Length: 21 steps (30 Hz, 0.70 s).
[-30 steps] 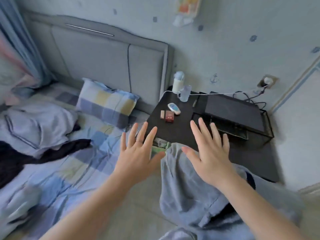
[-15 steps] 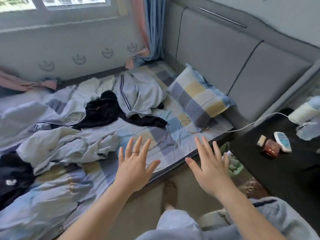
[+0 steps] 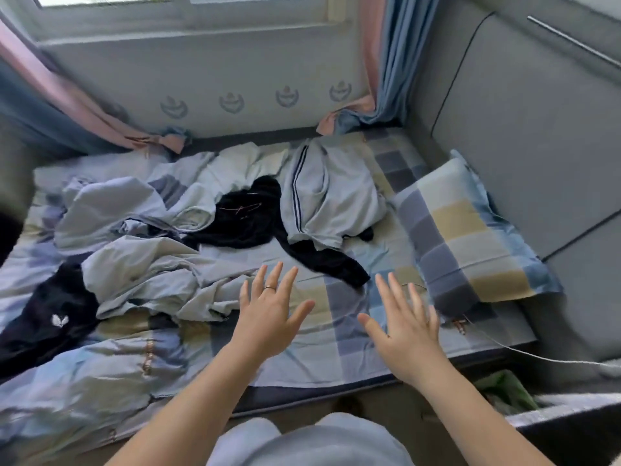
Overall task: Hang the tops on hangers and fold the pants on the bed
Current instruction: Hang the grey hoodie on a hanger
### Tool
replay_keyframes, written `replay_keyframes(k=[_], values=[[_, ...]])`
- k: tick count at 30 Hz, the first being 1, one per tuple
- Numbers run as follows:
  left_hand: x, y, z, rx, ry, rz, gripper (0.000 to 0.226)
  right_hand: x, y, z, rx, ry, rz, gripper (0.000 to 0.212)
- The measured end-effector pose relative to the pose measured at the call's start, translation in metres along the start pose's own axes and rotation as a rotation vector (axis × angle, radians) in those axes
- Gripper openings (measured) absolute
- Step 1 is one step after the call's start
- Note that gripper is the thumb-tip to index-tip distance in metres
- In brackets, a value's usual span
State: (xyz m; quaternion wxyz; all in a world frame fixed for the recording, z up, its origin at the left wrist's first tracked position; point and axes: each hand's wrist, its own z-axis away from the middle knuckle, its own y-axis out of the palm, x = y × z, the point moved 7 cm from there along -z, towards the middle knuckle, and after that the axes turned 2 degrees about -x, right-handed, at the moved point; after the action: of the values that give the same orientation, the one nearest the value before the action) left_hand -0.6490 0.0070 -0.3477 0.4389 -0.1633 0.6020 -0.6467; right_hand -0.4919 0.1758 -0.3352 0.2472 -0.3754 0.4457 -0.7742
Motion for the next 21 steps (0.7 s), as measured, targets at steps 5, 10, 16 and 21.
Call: replay_keyframes(k=[5,10,16,21], values=[[0.019,-0.003,-0.045,-0.006,-0.101,0.051,0.071,0.012,-0.01,-0.064,0.058,-0.081,0.027,0.072],[0.056,-0.001,-0.1,-0.01,-0.138,0.069,0.069,0.03,-0.008,-0.126,0.054,-0.121,0.013,0.071],[0.144,0.021,-0.211,-0.01,-0.077,-0.018,0.081,0.066,0.046,-0.245,0.023,-0.122,0.065,0.071],[0.227,0.059,-0.335,0.076,0.017,-0.054,0.098,0.09,0.113,-0.368,0.03,0.03,0.047,0.071]])
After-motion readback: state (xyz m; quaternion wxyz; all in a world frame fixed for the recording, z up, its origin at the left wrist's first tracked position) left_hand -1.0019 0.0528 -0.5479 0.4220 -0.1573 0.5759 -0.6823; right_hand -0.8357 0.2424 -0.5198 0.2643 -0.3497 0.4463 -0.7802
